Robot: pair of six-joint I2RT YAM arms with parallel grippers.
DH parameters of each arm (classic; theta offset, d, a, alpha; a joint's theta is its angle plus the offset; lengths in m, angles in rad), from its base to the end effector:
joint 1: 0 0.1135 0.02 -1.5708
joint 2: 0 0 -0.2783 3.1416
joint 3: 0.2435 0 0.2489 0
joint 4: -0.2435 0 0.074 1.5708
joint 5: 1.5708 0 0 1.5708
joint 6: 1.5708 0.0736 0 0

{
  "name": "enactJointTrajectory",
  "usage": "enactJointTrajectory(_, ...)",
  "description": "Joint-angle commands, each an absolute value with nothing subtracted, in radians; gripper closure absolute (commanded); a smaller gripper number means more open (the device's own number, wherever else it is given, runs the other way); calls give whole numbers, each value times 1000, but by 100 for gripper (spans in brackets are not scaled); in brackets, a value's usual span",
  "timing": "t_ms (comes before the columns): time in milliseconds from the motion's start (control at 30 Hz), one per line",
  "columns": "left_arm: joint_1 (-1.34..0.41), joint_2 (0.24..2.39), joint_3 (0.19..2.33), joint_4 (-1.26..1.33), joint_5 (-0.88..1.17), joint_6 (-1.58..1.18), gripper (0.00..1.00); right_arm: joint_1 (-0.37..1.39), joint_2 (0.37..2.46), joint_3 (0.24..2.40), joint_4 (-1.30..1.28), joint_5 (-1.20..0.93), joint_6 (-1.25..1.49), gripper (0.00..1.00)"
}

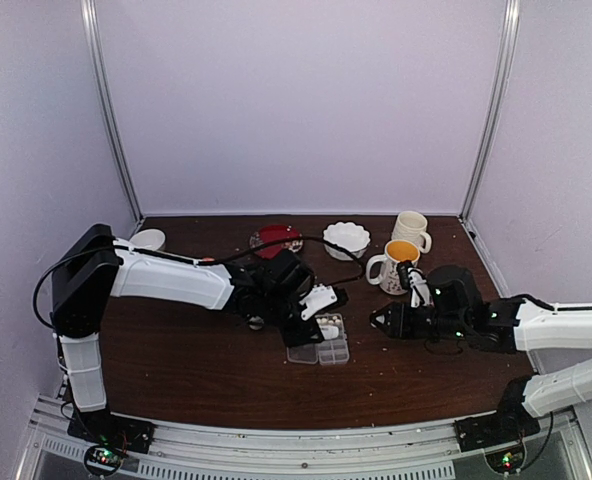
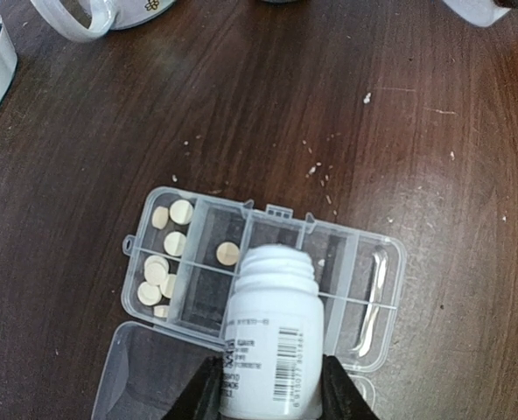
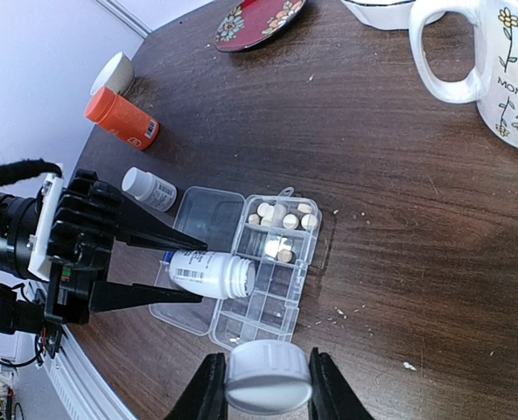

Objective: Sort the pills into containers
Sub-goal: Pour the pill into the compartment of the pill container.

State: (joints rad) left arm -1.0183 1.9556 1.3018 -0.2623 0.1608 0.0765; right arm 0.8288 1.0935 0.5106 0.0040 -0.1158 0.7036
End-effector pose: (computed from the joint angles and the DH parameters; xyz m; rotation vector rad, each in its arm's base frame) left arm 0.2219 -0.3824 0.1558 1.3967 2.1564 -0.5801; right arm 0.1627 0.1900 0.1974 -0.2180 2.3135 0.9684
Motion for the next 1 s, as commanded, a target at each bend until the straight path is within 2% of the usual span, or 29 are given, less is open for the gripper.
enactJointTrajectory(0,-1022,1943,1324,-250,150,85,100,821,1096,539,-9,-116,687,100)
enactJointTrajectory(67,-1023,1969,1376,-333,157,89,100,819,1100,547,-19,-119,684,100)
enactJointTrajectory(200,-1021,1934,1284,-200,182,67,100,816,1094,538,-6,-113,685,100)
enactJointTrajectory(300,-1019,1956,1351,-297,191,61,100,813,1107,550,-14,-124,681,100)
enactJointTrajectory(433,-1023,1916,1292,-202,171,58,100,812,1111,548,-13,-125,677,100)
enactJointTrajectory(567,-1018,1971,1391,-330,203,69,100,812,1109,555,-20,-135,679,100)
enactJointTrajectory(700,-1019,1952,1331,-234,166,78,100,811,1094,534,-4,-125,685,100)
enactJointTrajectory(800,-1022,1979,1400,-348,189,84,100,810,1090,532,-13,-134,689,100)
enactJointTrajectory(900,-1021,1977,1364,-284,177,83,100,810,1082,518,-3,-127,692,100)
enactJointTrajectory(967,-1016,2024,1408,-344,178,84,100,809,1085,524,-2,-127,690,100)
